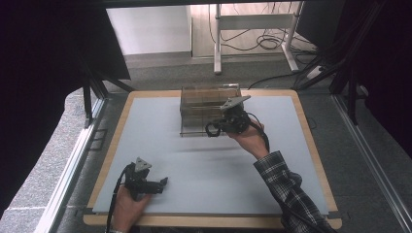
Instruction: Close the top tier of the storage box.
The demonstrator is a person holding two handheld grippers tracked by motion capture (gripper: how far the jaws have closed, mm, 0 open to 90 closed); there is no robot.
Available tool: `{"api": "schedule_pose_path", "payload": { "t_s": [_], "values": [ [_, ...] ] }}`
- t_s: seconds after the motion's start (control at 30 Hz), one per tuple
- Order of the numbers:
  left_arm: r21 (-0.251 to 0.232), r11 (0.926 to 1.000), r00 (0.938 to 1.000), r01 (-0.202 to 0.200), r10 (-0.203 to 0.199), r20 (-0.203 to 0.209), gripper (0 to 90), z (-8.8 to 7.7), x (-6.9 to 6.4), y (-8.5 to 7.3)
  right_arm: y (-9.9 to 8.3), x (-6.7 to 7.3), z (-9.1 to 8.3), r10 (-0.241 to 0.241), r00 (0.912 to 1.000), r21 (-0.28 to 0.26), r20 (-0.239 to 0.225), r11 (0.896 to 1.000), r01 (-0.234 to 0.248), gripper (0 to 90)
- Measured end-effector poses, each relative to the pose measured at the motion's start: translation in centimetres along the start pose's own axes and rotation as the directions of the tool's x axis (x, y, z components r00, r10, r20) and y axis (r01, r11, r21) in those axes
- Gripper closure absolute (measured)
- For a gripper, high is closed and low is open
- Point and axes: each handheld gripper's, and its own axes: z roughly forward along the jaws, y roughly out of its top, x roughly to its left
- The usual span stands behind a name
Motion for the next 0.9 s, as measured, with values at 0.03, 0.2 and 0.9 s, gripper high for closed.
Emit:
{"api": "schedule_pose_path", "payload": {
  "t_s": [0.03, 0.2, 0.9],
  "values": [
    [0.000, 1.0000, 1.0000, 0.000, 0.000, 0.000, 0.0, 0.0, 0.0, 0.0, 0.0, -0.1, 0.1, 0.000, 1.0000, 0.000, 0.004, 1.000, 0.000, 83.1],
    [0.000, 1.0000, 1.0000, 0.000, 0.000, 0.000, 0.0, 0.0, 0.0, 0.0, 0.1, -0.5, 0.4, 0.011, 0.9997, 0.003, 0.022, 1.000, -0.011, 83.0],
    [0.000, 1.0000, 1.0000, 0.000, 0.000, 0.000, 0.0, 0.0, 0.0, 0.0, 0.3, -1.5, 1.9, 0.029, 0.9951, 0.024, 0.095, 0.999, -0.032, 83.0]
  ]
}}
